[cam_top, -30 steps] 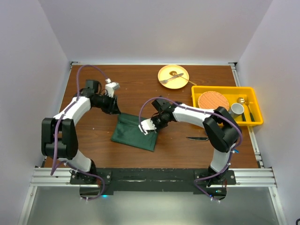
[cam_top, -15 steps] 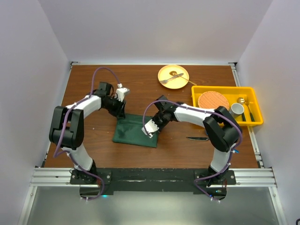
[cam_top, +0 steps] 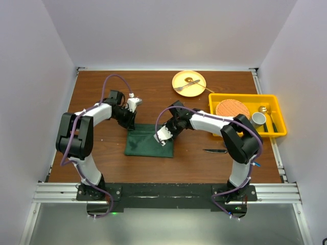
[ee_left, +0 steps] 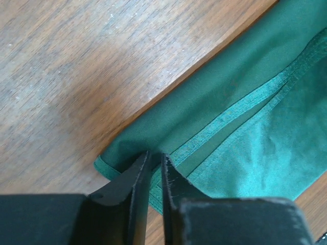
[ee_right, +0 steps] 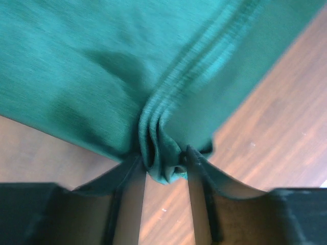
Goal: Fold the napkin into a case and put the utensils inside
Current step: Smooth out the 2/3-rectangle-folded napkin at the center of the board.
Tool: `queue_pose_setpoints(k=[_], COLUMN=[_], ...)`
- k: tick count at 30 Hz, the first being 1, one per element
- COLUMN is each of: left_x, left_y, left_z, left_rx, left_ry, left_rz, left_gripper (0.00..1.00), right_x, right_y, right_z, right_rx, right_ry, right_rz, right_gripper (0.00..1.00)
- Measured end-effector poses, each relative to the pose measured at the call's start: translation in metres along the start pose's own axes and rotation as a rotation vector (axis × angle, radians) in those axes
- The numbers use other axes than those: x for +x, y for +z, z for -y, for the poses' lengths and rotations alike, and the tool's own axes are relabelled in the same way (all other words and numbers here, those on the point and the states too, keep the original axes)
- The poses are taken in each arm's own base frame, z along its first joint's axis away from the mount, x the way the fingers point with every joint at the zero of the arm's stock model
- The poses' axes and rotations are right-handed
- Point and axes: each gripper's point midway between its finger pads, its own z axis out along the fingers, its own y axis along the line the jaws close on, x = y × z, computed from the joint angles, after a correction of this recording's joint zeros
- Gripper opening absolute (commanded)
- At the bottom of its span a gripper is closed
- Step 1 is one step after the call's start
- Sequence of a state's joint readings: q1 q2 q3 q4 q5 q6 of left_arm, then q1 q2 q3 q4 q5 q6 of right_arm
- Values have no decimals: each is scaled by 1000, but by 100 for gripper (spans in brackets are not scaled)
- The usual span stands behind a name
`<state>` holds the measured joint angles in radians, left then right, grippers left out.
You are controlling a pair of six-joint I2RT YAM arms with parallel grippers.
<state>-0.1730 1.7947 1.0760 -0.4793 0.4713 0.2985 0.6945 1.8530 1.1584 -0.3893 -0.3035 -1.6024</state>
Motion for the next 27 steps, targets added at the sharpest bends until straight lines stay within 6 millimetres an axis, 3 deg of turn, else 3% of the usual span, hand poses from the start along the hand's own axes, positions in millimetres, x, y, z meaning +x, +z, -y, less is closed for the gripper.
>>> queue_pose_setpoints(k=[5,10,12,15,18,21,23,27], left_x=[3,10,11,12,13,13,13,13], left_y=[-2,-4,-4,-4,-4,-5,-4,-4], left_z=[0,2,3,3,4,4,4,4], left_rx=[-12,-27,-30,-32,-35,-37,-37,-40], left_ry=[-19,-58,-74,-83,-91,-99,-103,-103], left_rz=[-4,-14,-15,-12,-9,-7,-5,1], left_gripper=[9,8,8,8,8,8,7,7], right_x=[7,5,1,-9,-20,-22,-14,13], right_y=[-19,-61,-79,-99,-107,-105,-100,-94], right_z=[20,24,20,12,16,33,44,43], right_rx=[37,51,47,39,35,53,76,103], right_ry=[85,206,261,388,611,882,1123,1489], right_rz=[-19,-27,-23,-9,30,71,91,79], right_gripper=[61,68,65,51,48,47,46,45])
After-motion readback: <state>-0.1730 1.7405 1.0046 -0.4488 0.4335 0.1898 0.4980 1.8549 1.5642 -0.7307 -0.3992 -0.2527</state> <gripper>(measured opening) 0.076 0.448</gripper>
